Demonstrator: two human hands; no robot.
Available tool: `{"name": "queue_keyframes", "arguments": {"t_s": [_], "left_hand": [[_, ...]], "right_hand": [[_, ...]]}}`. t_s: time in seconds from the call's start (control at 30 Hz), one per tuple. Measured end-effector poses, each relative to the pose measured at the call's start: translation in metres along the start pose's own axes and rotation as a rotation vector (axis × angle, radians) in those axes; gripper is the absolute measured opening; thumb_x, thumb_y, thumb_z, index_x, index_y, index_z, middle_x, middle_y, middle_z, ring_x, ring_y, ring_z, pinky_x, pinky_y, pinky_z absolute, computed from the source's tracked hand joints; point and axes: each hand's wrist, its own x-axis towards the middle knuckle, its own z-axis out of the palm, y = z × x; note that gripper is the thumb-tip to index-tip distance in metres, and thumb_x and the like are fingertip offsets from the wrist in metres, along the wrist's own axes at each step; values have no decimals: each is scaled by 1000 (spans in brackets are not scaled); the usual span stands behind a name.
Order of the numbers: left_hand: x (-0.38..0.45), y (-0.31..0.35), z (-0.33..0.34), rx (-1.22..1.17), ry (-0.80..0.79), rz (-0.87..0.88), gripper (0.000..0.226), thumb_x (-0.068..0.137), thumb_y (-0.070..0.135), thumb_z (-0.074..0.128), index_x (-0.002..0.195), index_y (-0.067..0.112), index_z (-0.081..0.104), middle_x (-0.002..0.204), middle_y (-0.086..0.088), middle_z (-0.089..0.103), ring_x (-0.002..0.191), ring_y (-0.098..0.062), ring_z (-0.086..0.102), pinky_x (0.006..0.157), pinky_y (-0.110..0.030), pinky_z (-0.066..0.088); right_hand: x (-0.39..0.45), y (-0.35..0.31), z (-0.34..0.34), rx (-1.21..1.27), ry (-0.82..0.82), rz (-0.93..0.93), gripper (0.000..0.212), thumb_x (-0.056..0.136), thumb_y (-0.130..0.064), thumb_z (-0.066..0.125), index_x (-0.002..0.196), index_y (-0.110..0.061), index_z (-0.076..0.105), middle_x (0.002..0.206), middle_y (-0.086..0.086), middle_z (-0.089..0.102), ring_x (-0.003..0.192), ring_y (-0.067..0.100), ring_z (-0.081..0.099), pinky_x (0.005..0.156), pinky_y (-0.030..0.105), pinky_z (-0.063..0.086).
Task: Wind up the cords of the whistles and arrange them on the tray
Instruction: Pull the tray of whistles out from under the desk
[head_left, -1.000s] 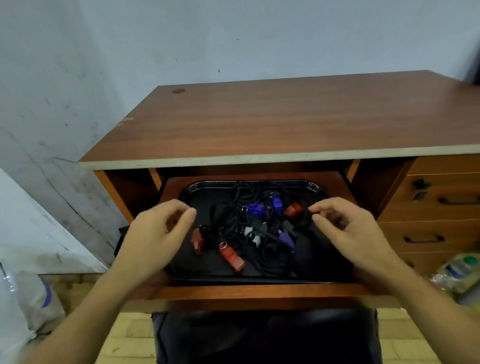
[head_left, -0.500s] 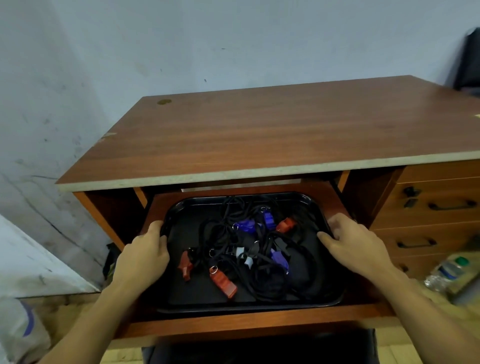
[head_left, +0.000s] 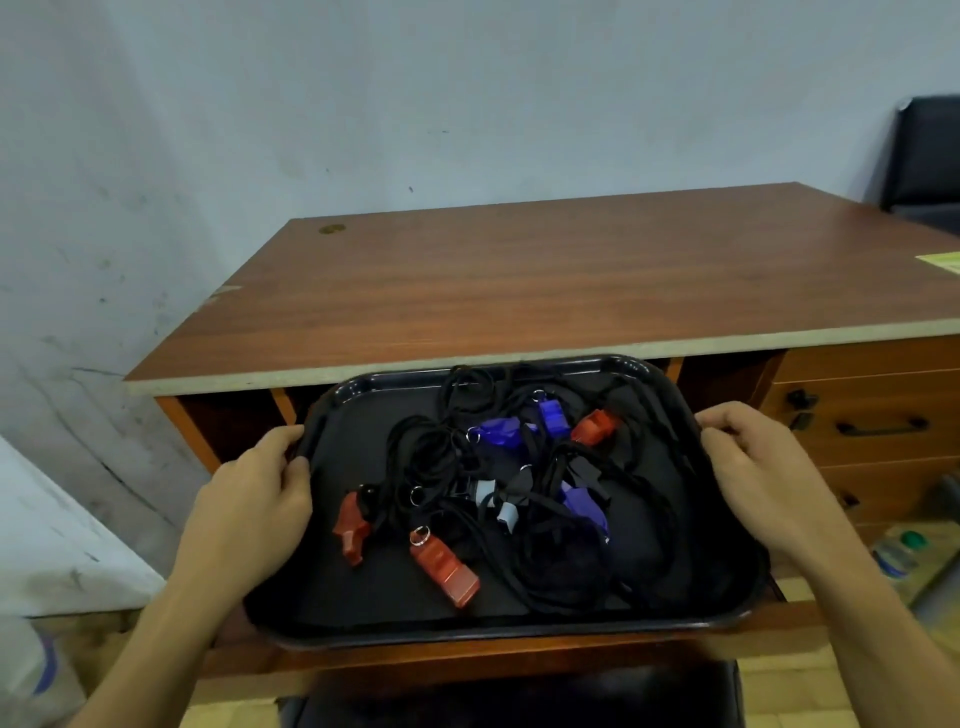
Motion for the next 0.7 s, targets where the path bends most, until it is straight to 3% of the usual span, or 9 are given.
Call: {"name": "queue_keyframes", "arguments": {"t_s": [0.13, 0.23, 0.3, 0.4, 0.57, 0.7], "left_hand": [[15, 9, -14, -15, 25, 24, 29, 100, 17, 48, 128, 15, 56, 71, 9, 61, 61, -16, 59, 60, -37, 49], [41, 19, -22, -29, 36, 35, 27, 101, 17, 47, 126, 16, 57, 80, -3, 69, 56, -18, 59, 49, -29, 39], [65, 24, -26, -5, 36, 42, 31, 100, 17, 47, 129, 12, 55, 98, -10, 68, 65, -20, 58, 53, -30, 38], [96, 27, -28, 55, 16, 46, 28, 100, 18, 45, 125, 12, 56, 106, -13, 66, 82, -30, 61, 68, -38, 48], [156, 28, -27, 190, 6, 31, 14, 99, 22, 43, 104, 14, 53, 95, -11, 62, 76, -29, 57, 68, -41, 50], [209, 24, -8, 205, -4, 21, 14, 100, 23, 41, 106, 15, 52, 89, -7, 62, 71, -27, 60, 65, -43, 55]], "right_hand": [[26, -18, -16, -42, -30, -34, 8, 100, -29, 56, 99, -22, 61, 90, -3, 71, 79, 22, 69, 77, 50, 58], [56, -32, -25, -106, -28, -62, 18, 98, -31, 60, 106, -15, 61, 99, 3, 68, 87, 24, 65, 79, 41, 55], [78, -41, -26, -99, -3, -78, 20, 97, -31, 61, 108, -14, 62, 105, 4, 64, 96, 26, 62, 84, 41, 52], [108, -49, -19, -100, 29, -100, 12, 94, -29, 64, 93, -17, 63, 99, 5, 68, 95, 28, 64, 83, 38, 50], [163, -66, -2, -91, -4, -114, 25, 96, -26, 61, 88, -2, 66, 90, 19, 69, 86, 39, 65, 82, 51, 53], [221, -72, 26, -181, -41, -106, 25, 98, -32, 58, 94, -8, 66, 94, 12, 70, 87, 31, 65, 83, 47, 54]]}}
